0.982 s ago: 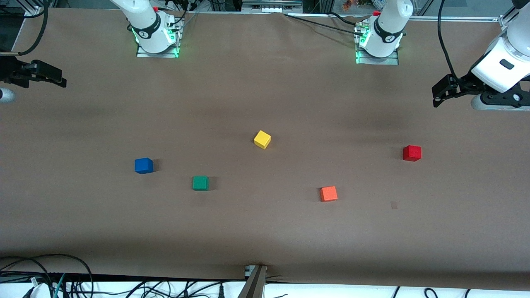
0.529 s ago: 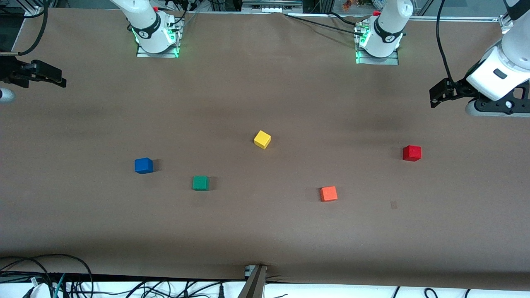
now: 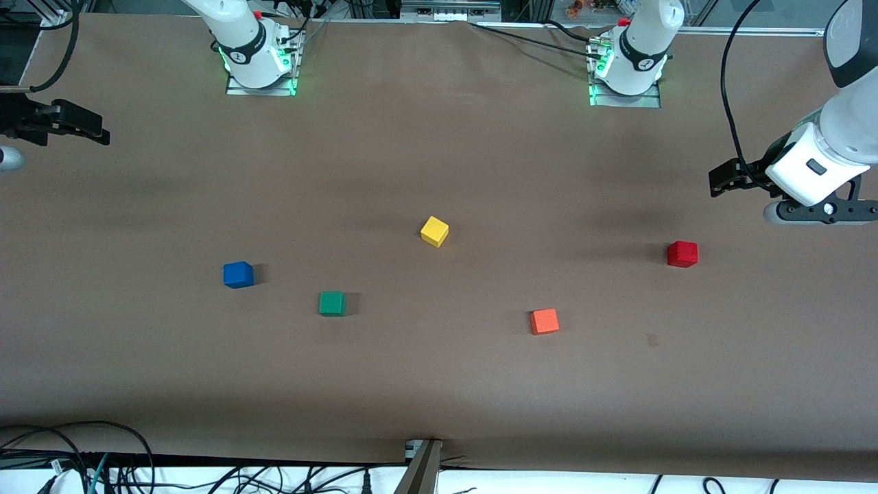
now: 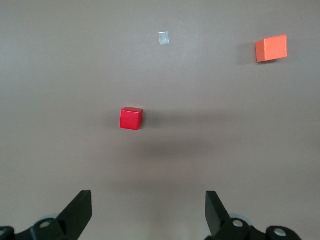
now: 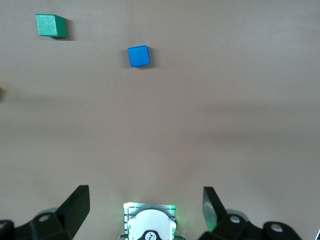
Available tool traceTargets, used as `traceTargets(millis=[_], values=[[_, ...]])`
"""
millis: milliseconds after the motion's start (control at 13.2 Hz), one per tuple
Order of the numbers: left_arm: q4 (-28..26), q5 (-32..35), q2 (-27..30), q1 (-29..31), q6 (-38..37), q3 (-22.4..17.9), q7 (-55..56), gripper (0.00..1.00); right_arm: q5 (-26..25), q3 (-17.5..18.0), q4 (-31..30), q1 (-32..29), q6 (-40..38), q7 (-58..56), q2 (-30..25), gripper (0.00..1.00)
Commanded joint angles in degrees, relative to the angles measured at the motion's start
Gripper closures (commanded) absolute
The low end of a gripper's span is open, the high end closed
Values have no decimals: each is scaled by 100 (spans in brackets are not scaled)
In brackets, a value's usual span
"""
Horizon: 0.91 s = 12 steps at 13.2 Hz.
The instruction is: Pass red block to right arm, stack on blue
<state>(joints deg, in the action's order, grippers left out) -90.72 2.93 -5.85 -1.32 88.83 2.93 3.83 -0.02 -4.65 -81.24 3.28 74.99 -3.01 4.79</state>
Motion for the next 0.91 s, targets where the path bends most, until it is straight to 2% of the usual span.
traceTargets(millis=[0, 151, 302, 529, 680, 831], values=[[108, 15, -161, 148, -155, 15, -504, 0, 37, -10, 135, -20, -37, -42, 48, 0], [90, 67, -250, 185, -147, 24, -577, 0, 37, -10, 135, -20, -37, -50, 48, 0], [-243, 68, -328, 185, -85, 32, -568, 0, 37, -10, 135, -20, -37, -50, 48, 0], [-534, 76, -767, 237, 46, 59, -568, 0, 54, -10, 135, -20, -37, -50, 48, 0], [-761, 181, -935, 272, 553, 50, -577, 0, 63, -10, 135, -20, -37, -50, 57, 0], [-1287, 296, -1032, 325, 1527, 15, -550, 0, 81, -10, 135, -20, -37, -42, 57, 0]])
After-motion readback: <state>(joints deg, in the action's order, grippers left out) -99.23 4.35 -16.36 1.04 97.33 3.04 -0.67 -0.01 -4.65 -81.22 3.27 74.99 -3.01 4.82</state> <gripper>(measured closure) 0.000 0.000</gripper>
